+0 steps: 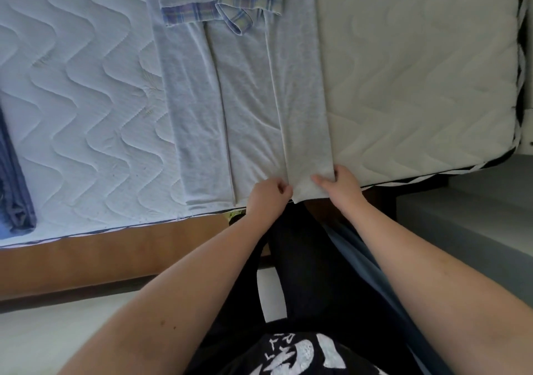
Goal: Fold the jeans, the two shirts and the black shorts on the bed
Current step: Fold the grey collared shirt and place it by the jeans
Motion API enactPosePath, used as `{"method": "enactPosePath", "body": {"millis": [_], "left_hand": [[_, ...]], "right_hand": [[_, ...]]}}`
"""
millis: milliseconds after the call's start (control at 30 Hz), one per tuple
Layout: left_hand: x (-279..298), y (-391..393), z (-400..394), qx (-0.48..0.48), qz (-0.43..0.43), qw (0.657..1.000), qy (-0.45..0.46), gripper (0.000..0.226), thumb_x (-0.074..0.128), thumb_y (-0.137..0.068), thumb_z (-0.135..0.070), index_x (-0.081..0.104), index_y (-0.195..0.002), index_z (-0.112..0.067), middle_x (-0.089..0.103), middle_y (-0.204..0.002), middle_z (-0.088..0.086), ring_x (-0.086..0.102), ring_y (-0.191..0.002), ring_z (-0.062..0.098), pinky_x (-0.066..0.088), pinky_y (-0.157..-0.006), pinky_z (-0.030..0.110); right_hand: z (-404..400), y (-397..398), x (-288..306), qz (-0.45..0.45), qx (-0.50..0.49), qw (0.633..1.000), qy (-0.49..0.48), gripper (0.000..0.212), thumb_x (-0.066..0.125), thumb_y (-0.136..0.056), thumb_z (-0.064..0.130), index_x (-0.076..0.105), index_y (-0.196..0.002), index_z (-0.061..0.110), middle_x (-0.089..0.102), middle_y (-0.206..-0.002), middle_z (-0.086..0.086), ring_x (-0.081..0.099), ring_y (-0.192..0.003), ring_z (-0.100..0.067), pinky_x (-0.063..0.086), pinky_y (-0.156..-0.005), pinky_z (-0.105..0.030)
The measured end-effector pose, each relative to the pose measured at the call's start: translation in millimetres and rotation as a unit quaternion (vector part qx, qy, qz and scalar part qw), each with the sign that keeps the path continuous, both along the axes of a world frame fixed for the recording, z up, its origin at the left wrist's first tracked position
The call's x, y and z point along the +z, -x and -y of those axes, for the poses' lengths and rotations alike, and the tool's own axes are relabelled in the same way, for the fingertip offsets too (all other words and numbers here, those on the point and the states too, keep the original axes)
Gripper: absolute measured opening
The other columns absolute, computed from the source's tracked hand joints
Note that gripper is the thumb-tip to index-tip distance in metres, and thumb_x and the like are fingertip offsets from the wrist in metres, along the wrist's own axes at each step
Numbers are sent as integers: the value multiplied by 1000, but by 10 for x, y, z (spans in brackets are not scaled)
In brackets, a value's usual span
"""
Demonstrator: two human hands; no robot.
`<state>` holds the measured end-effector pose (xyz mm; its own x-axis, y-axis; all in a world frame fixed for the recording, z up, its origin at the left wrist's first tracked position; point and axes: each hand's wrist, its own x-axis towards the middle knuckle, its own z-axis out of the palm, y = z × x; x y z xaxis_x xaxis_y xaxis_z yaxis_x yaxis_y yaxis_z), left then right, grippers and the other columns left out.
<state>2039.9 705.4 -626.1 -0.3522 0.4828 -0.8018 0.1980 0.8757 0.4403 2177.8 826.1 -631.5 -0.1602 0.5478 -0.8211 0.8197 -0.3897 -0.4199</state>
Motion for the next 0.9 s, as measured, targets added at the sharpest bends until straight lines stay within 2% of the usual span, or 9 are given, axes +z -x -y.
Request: {"method": "enactPosePath", "body": {"millis": [100,233,367,467,567,667,767,833,900], "left_hand": [[70,183,222,8,-47,998,-48,21,54,-96,-35,64,-92,-18,68,-83,0,63,-80,18,51,-72,33],[117,613,640,101,-146,974,-139,12,51,-99,-24,60,-96,-16,62,-86,-1,58,-80,16,48,-74,32],[-4,974,1011,202,-266,939,-87,25,53,-98,-30,55,-117,-15,54,-111,4,53,-101,21,45,-90,40],[-102,1109,1137,250,-200,945,68,45,58,-94,-42,48,-127,-12,48,-127,11,45,-118,31,39,-99,47],[-124,1116,1199,186,-147,964,119,56,60,-92,-48,53,-127,-6,43,-129,16,44,-118,36,42,-100,50],[-34,1040,1234,216,-100,968,76,48,59,-93,-43,58,-119,-3,56,-115,16,57,-104,36,50,-89,45],[157,912,1314,275,-52,960,27,29,59,-96,-36,55,-110,-11,65,-102,9,64,-90,29,52,-77,38],[270,841,1380,322,-44,946,-6,32,61,-95,-31,50,-121,-16,69,-103,8,69,-84,25,54,-74,37],[400,772,1401,365,-48,929,-34,40,61,-95,-28,41,-130,-24,73,-92,4,71,-75,19,51,-64,28]], "right_hand": [[98,-59,5,-18,-15,1000,-14,44,76,-84,28,57,-120,11,64,-109,-1,62,-98,-16,51,-87,-31],[219,-97,10,-76,-113,988,71,34,72,-89,18,59,-120,15,67,-113,-3,65,-100,-16,55,-84,-28],[179,-64,-2,-89,-160,977,112,35,69,-90,13,56,-123,13,64,-117,-5,64,-99,-16,56,-79,-26],[167,-33,-27,-83,-176,973,120,39,68,-90,10,55,-126,12,63,-120,-6,62,-105,-20,54,-77,-26],[195,-2,-2,-87,-183,971,123,39,66,-90,5,55,-127,11,62,-123,-9,61,-107,-22,54,-76,-26],[215,3,76,-98,-180,970,131,41,64,-91,3,54,-130,11,62,-125,-10,63,-105,-21,55,-72,-23],[235,16,256,-82,-175,979,63,49,67,-89,4,48,-134,8,67,-114,-13,67,-83,-17,54,-56,-18],[259,12,426,-63,-147,987,-24,64,69,-89,7,35,-143,16,67,-95,-10,66,-67,-15,50,-51,-15],[283,-7,592,-72,-101,988,-92,68,68,-90,13,31,-143,31,67,-91,-6,68,-67,-16,51,-57,-14]]}}
